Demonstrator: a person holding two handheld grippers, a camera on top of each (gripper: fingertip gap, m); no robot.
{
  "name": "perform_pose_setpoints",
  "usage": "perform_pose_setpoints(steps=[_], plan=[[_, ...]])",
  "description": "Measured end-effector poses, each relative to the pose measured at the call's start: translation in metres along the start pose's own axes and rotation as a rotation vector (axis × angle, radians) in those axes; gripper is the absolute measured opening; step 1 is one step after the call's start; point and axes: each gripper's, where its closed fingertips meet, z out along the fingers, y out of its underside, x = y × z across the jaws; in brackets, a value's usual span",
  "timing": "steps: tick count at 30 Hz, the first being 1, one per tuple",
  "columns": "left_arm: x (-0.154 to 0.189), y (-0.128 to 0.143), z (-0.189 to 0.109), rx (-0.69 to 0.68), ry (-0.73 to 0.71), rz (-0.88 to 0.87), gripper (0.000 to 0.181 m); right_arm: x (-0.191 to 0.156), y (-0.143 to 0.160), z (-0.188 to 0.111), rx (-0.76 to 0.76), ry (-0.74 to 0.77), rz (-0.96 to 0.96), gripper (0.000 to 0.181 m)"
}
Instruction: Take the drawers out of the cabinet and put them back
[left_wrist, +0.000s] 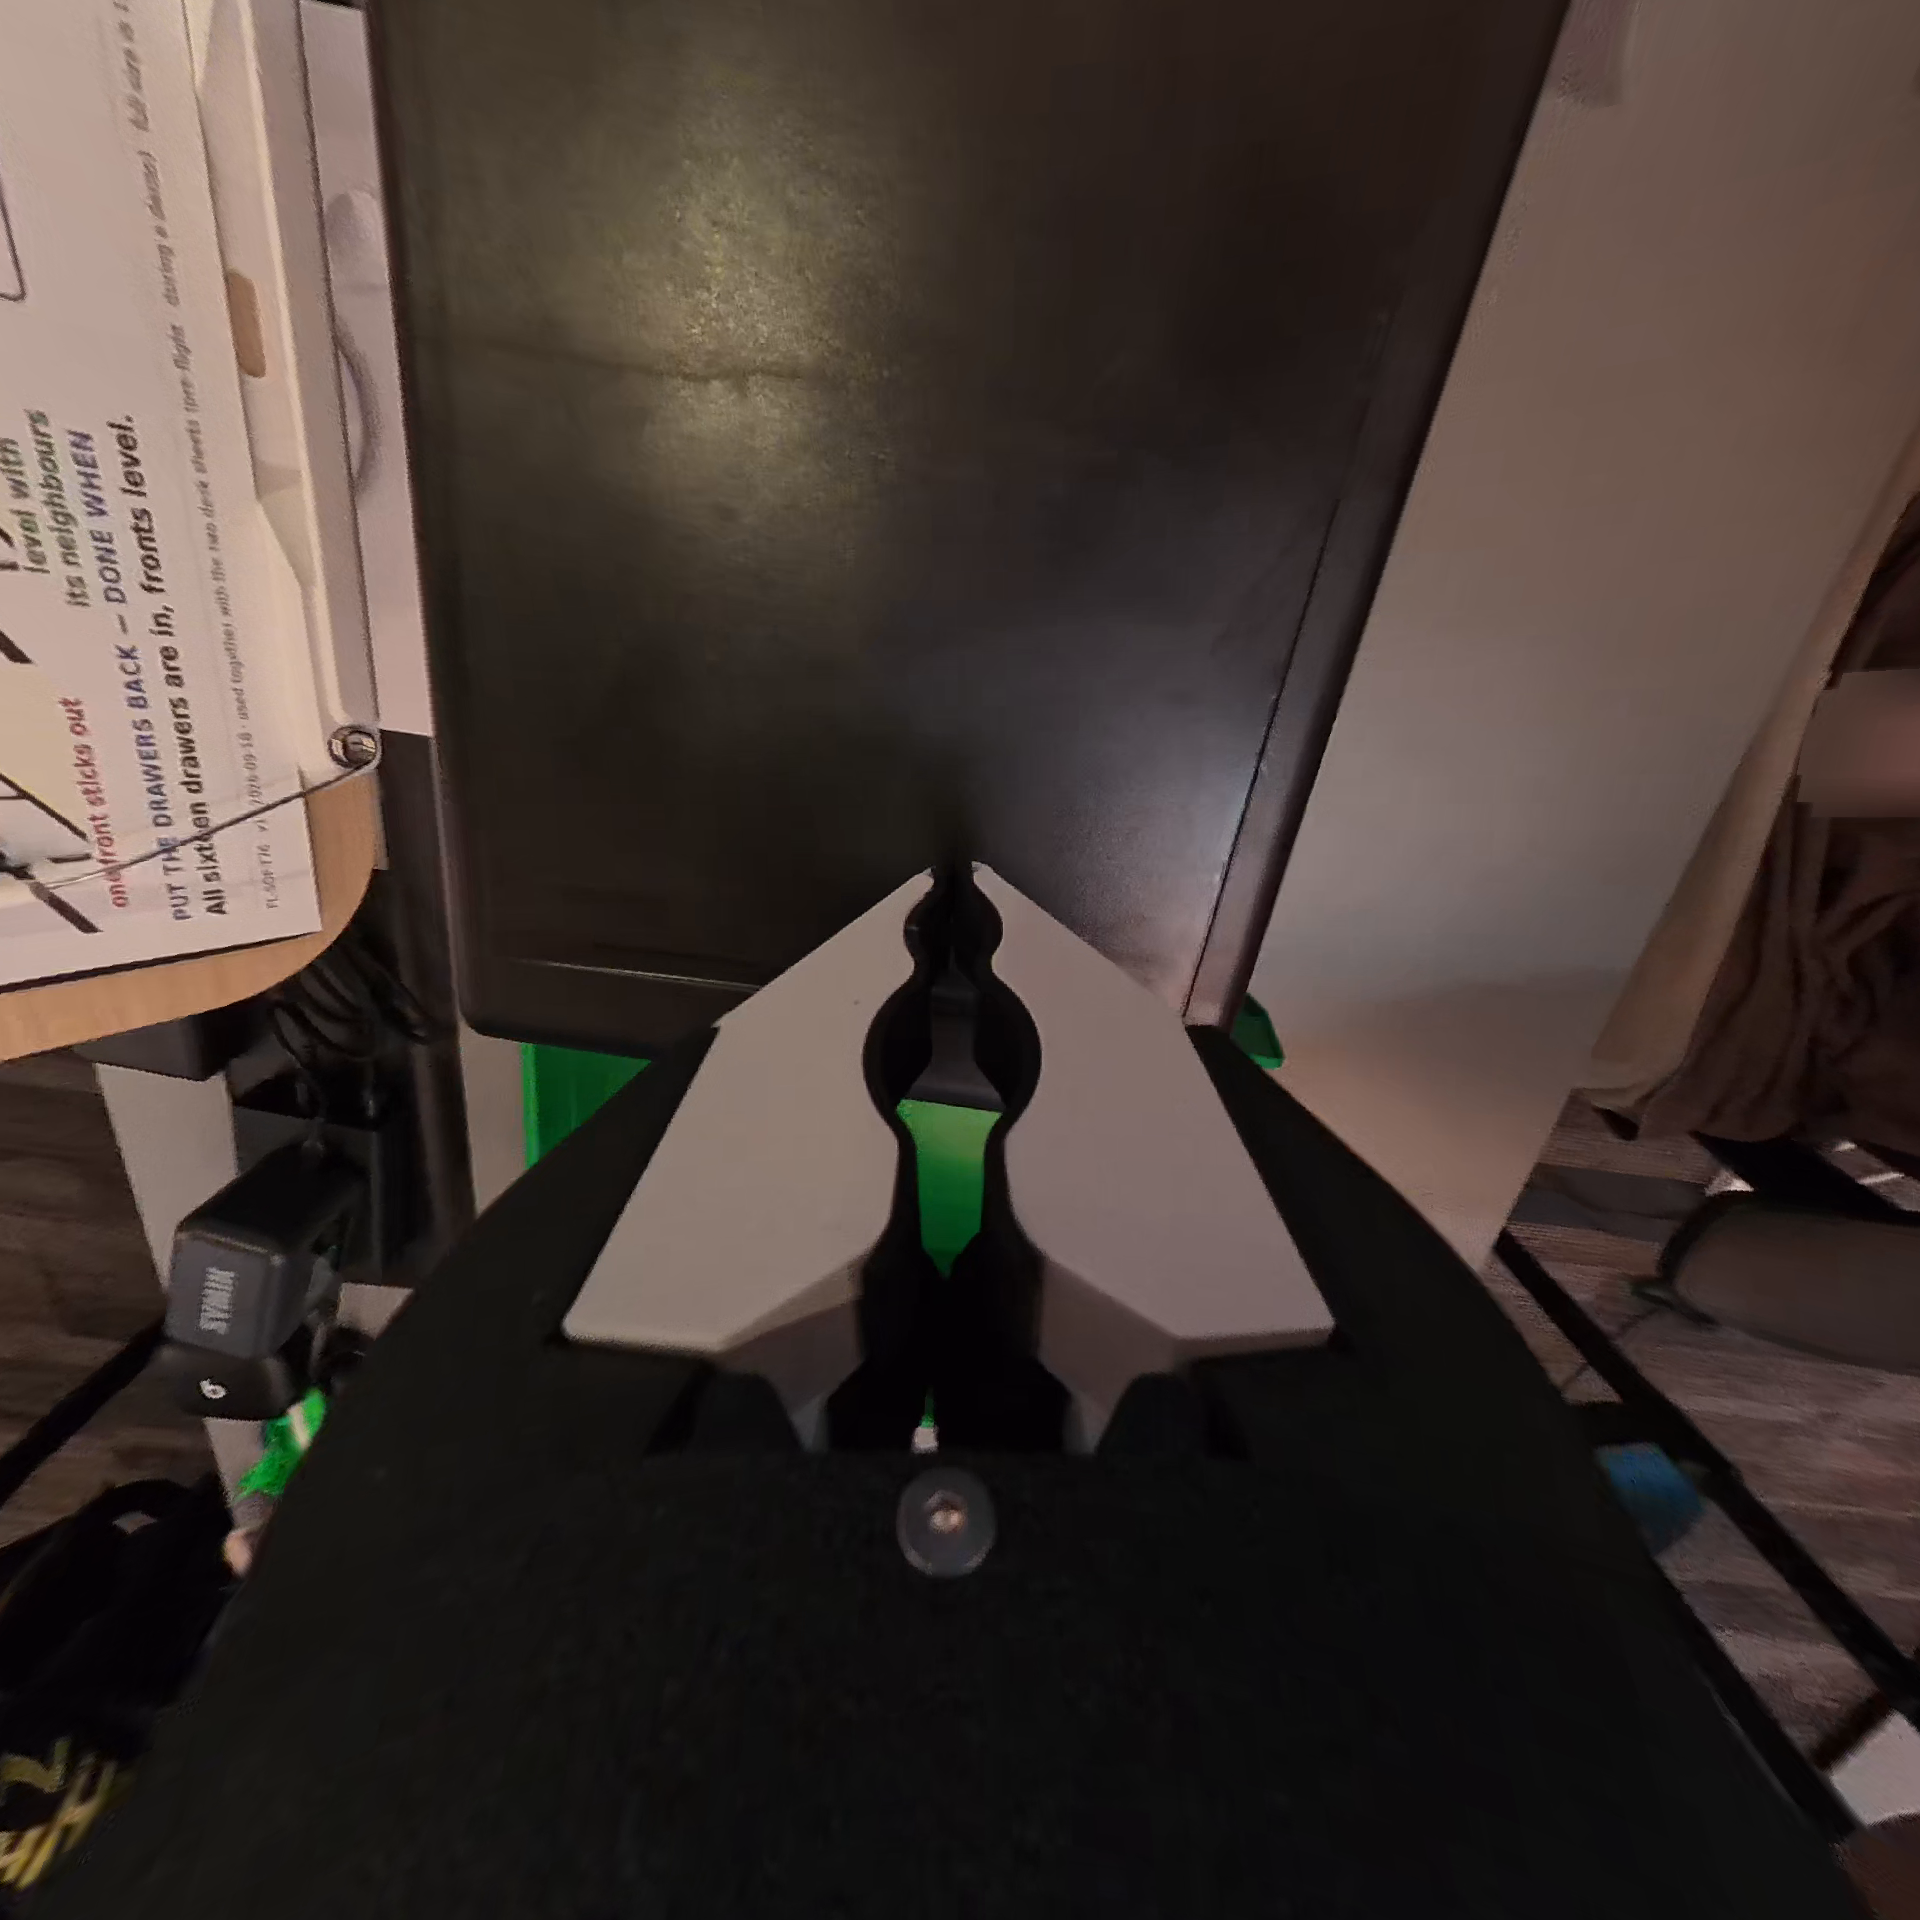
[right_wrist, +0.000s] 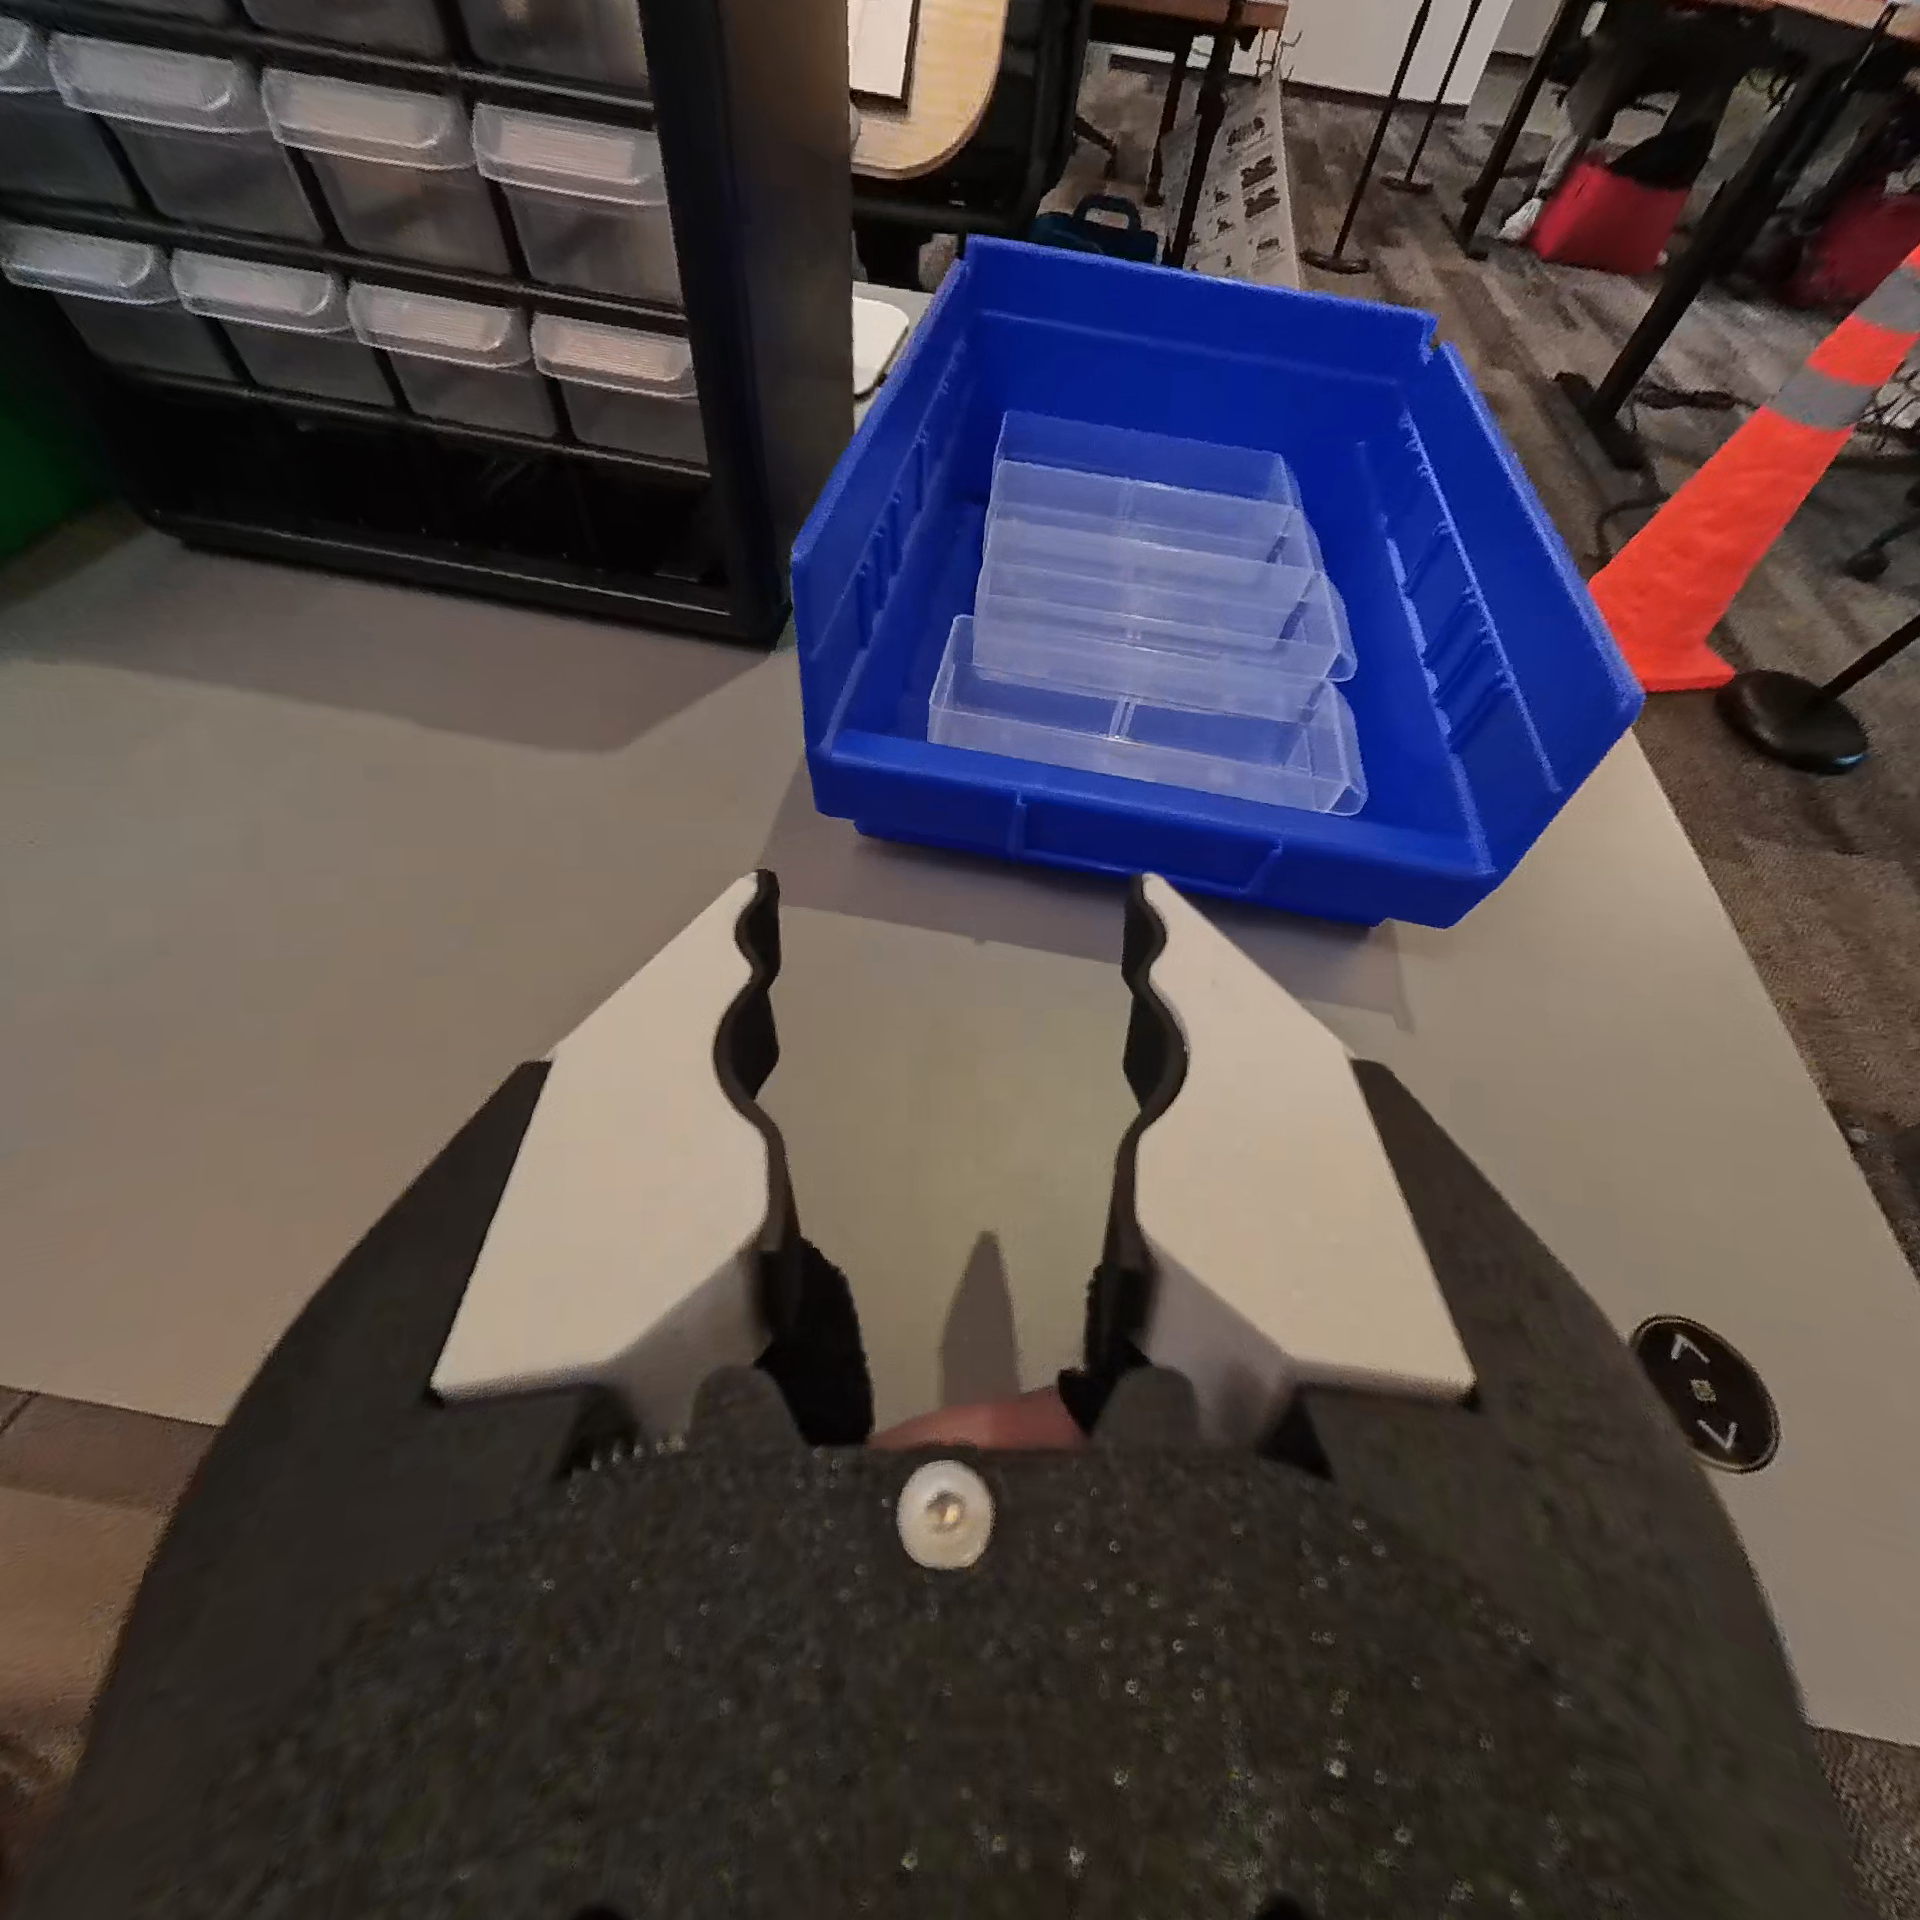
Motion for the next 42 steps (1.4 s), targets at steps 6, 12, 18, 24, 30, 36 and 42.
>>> perform_pose_setpoints(steps=[6,12,18,24,30,36,42], plan=[[0.030,-0.003,-0.021,0.269,-0.148,0.002,0.000,0.008,0.004,-0.002,-0.007,0.006,-0.025,0.066],[0.124,0.041,-0.033,0.831,-0.404,-0.350,0.005,0.019,0.011,-0.001,-0.025,0.012,0.009,0.066],[0.217,0.122,0.061,0.998,-0.544,-0.952,0.016,0.020,0.016,0.003,-0.046,-0.012,0.065,0.065],[0.234,0.141,0.083,0.944,-0.666,-0.966,0.030,0.013,0.012,0.013,-0.043,-0.046,0.090,0.066],[0.233,0.163,0.089,0.930,-0.655,-1.013,0.035,0.008,0.008,0.017,-0.048,-0.043,0.079,0.065],[0.238,0.166,0.088,0.953,-0.625,-1.023,0.035,0.003,0.007,0.016,-0.042,-0.033,0.024,0.065],[0.237,0.157,0.093,0.940,-0.613,-1.010,0.035,0.002,0.007,0.018,-0.045,-0.048,0.045,0.066]])
